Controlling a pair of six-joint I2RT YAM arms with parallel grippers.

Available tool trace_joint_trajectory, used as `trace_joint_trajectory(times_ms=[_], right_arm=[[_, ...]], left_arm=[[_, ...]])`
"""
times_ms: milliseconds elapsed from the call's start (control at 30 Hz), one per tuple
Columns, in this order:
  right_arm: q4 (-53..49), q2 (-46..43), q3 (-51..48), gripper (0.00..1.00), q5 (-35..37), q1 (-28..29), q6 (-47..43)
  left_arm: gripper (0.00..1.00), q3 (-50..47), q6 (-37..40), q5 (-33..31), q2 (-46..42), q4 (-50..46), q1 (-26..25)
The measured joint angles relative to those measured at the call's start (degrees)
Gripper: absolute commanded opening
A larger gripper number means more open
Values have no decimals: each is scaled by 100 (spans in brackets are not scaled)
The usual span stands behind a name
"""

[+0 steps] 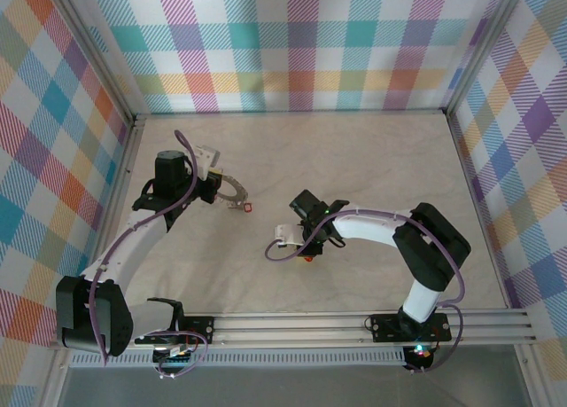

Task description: Put the keys on the keyring

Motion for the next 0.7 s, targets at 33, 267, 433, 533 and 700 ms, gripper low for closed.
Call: trace_joint_trajectory(times_ms=[33, 267, 433, 533, 700], right_arm=[[-2, 13, 0, 22, -2, 0, 2], [-13, 59, 0, 25, 17, -11, 7], [-22, 59, 0, 14, 17, -20, 52], [-35, 59, 0, 14, 17, -28, 83], [-39, 59, 11, 2, 35, -66, 157]], left_arm=[[0, 0, 13, -7, 0, -17, -13], [0, 0, 118, -46, 0, -111, -129], [0, 0, 138, -87, 0, -114, -160], [0, 0, 140, -116, 0, -114, -175], [0, 0, 181, -149, 0, -118, -247]])
